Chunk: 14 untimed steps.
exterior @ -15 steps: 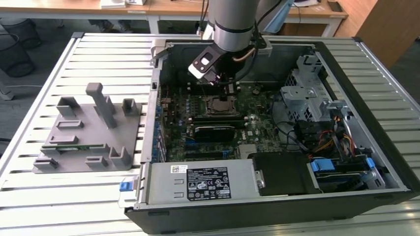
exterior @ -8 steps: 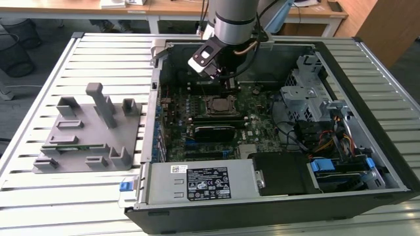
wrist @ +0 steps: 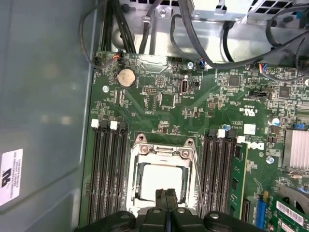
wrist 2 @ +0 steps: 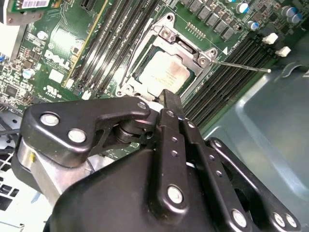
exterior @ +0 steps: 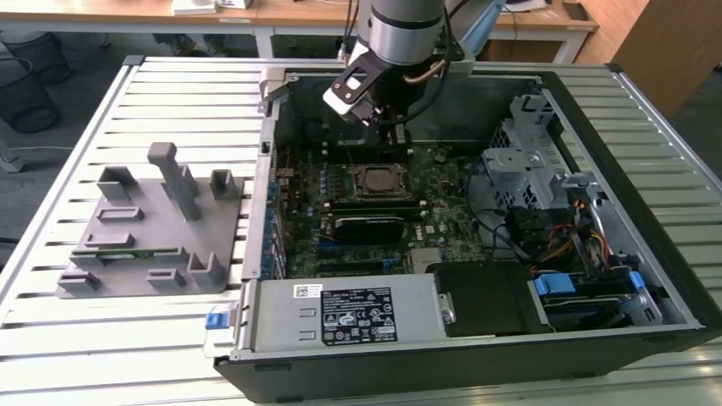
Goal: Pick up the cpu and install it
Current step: 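Install the first cpu locking lever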
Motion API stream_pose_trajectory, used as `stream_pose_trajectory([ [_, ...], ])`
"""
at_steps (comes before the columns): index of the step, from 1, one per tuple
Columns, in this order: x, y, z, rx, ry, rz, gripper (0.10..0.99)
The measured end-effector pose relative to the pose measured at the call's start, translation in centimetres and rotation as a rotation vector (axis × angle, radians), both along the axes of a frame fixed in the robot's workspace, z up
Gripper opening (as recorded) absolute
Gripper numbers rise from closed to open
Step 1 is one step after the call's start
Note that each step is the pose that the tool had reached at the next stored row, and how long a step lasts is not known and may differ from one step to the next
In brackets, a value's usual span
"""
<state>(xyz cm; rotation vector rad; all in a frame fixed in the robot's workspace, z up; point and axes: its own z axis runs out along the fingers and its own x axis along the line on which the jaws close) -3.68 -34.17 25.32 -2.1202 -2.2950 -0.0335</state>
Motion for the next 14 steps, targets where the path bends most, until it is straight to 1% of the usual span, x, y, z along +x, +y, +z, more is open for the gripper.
stream_pose_trajectory([
  [2,0.00,0.00,0.08,0.000,-0.0002,0.006,0.106],
  [3,0.00,0.00,0.08,-0.001,-0.0002,0.017,0.106],
  [14,0.00,0.00,0.09,-0.001,-0.0001,0.218,0.106],
])
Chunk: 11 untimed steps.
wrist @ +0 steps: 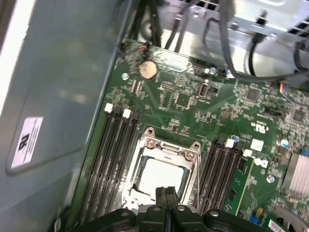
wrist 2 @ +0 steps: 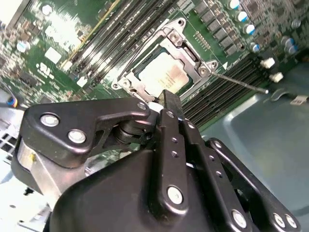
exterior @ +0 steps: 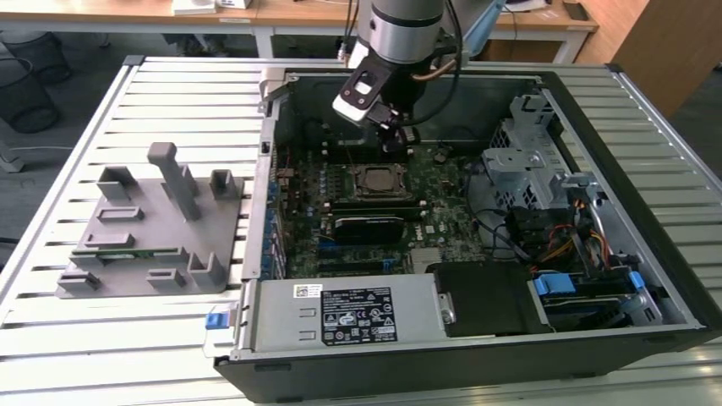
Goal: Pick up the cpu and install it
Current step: 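Install the first cpu locking lever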
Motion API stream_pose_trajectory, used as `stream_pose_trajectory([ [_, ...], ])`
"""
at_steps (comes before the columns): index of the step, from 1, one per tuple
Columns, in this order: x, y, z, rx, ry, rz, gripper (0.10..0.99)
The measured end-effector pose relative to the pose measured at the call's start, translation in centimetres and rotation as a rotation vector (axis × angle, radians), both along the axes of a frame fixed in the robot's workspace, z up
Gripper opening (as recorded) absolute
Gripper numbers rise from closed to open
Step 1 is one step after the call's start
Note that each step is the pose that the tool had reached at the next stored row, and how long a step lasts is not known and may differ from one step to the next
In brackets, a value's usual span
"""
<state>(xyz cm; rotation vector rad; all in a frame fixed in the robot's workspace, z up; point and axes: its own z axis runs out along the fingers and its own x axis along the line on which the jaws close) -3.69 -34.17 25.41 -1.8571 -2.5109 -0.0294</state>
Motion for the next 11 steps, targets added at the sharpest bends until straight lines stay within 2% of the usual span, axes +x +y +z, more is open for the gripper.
stream_pose_trajectory([
  [11,0.00,0.00,-0.01,0.000,0.0000,0.199,0.106],
])
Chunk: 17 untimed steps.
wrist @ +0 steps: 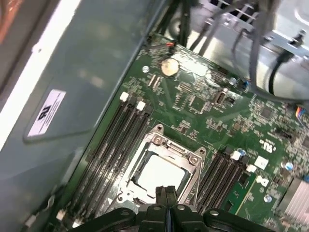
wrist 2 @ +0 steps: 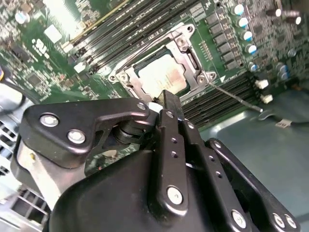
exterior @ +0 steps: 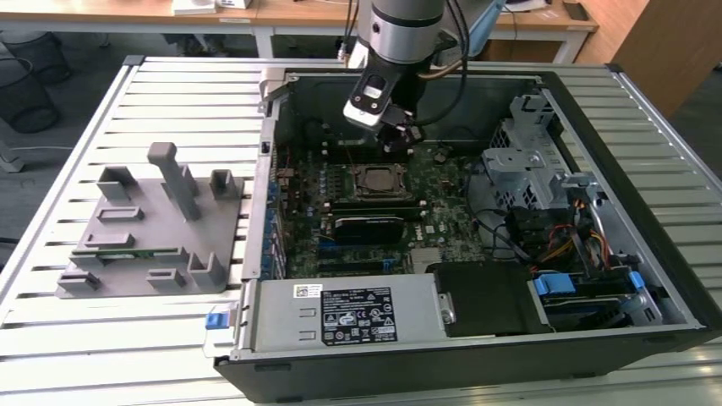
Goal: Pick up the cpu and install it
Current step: 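Install the first cpu locking lever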
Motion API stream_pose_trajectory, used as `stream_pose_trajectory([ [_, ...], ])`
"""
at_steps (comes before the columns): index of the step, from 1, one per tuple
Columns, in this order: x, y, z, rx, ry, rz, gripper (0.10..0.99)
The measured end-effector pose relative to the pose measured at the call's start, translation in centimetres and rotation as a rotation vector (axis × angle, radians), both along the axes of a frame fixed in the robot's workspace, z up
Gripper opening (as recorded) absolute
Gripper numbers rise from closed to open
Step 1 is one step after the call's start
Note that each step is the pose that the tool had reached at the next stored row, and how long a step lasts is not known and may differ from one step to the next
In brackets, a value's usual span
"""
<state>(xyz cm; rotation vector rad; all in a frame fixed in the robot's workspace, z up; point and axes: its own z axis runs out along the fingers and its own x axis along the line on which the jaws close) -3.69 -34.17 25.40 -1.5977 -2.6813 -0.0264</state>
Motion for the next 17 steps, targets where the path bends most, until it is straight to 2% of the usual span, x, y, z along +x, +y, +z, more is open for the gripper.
stream_pose_trajectory([
  [17,-0.01,0.00,-0.05,0.000,0.0000,0.288,0.106],
])
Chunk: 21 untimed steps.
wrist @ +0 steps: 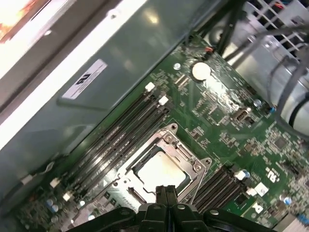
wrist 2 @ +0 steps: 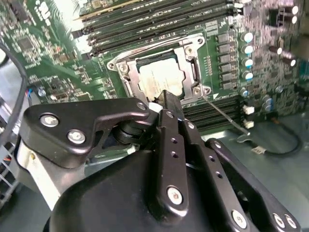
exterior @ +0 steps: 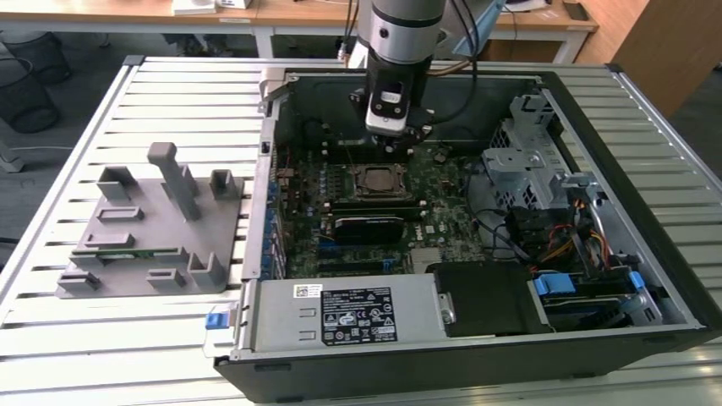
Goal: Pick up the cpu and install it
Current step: 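Install the first cpu locking lever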
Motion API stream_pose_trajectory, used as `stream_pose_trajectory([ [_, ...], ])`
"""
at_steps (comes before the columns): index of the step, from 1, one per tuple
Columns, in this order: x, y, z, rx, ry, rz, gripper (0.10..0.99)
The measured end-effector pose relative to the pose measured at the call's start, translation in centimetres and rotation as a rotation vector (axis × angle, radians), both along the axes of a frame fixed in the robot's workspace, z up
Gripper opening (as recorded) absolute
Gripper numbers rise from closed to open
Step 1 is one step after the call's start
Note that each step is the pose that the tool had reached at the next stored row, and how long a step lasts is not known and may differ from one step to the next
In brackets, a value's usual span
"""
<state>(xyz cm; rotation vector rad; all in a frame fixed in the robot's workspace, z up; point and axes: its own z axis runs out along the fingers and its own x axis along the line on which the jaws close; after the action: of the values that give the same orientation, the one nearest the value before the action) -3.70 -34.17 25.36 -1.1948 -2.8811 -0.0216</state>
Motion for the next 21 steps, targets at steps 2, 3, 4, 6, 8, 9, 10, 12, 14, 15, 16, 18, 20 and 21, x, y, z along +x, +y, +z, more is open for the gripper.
stream_pose_trajectory([
  [2,0.00,0.00,-0.01,0.000,0.0000,0.036,0.106],
  [3,0.00,0.00,-0.02,0.000,0.0000,0.054,0.106],
  [4,0.00,0.00,-0.02,0.000,0.0000,0.074,0.106],
  [6,0.00,0.00,-0.03,0.000,0.0000,0.107,0.106],
  [8,0.00,0.00,-0.04,0.000,0.0000,0.138,0.106],
  [9,0.00,0.00,-0.05,0.000,0.0000,0.156,0.106],
  [10,0.00,0.00,-0.05,0.000,0.0000,0.174,0.106],
  [12,0.00,0.00,-0.07,0.000,0.0000,0.210,0.106],
  [14,0.00,0.00,-0.09,0.000,-0.0001,0.248,0.106],
  [15,0.00,0.00,-0.11,0.000,-0.0002,0.264,0.106],
  [16,-0.01,0.00,-0.11,0.000,-0.0004,0.274,0.106],
  [18,-0.02,-0.01,-0.11,0.000,-0.0015,0.291,0.106],
  [20,-0.05,-0.03,-0.12,0.000,-0.0062,0.346,0.106],
  [21,-0.05,-0.03,-0.13,0.001,-0.0064,0.363,0.106],
])
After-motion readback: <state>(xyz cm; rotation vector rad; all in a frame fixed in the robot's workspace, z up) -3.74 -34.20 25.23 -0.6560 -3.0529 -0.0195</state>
